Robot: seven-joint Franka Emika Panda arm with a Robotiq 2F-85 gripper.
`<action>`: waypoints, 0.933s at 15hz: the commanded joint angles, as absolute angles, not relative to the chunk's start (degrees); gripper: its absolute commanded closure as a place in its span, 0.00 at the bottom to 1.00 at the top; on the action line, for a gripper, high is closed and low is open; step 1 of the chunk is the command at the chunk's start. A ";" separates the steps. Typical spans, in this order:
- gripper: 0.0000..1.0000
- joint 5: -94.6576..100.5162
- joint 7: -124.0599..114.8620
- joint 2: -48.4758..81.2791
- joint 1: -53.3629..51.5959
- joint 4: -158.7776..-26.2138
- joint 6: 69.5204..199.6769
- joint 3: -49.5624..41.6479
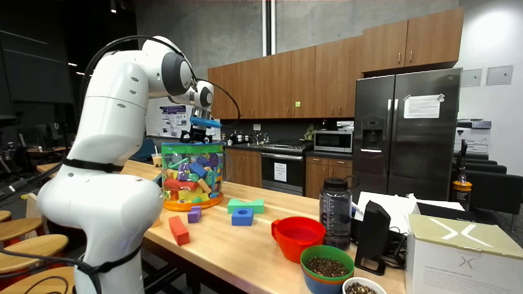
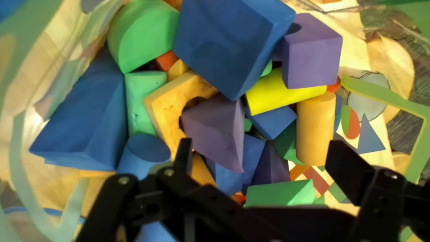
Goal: Pick one purple triangular block from the clear block bag and place it on the table
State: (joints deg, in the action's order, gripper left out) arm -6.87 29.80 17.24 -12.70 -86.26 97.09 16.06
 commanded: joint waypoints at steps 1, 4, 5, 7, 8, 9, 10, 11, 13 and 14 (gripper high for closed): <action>0.00 -7.12 30.16 15.91 -12.65 -88.22 96.13 16.22; 0.00 -7.17 29.84 15.46 -12.71 -90.06 97.17 16.19; 0.00 -7.04 29.53 15.20 -12.80 -91.27 98.45 16.16; 0.00 -7.23 28.41 14.35 -12.99 -95.19 103.53 16.15; 0.00 -7.36 27.83 14.03 -13.06 -96.90 106.19 16.20; 0.00 -7.24 27.27 13.84 -13.16 -98.27 108.65 16.26; 0.00 -6.88 26.98 13.73 -13.24 -99.53 111.11 16.29; 0.00 -6.49 26.89 13.69 -13.30 -100.62 113.46 16.29; 0.00 -5.45 26.77 13.81 -13.40 -101.77 117.21 16.21; 0.19 -5.09 26.86 13.80 -13.40 -102.21 118.55 16.21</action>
State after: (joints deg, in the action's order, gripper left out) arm -6.45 27.63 16.36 -13.38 -98.69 114.40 16.38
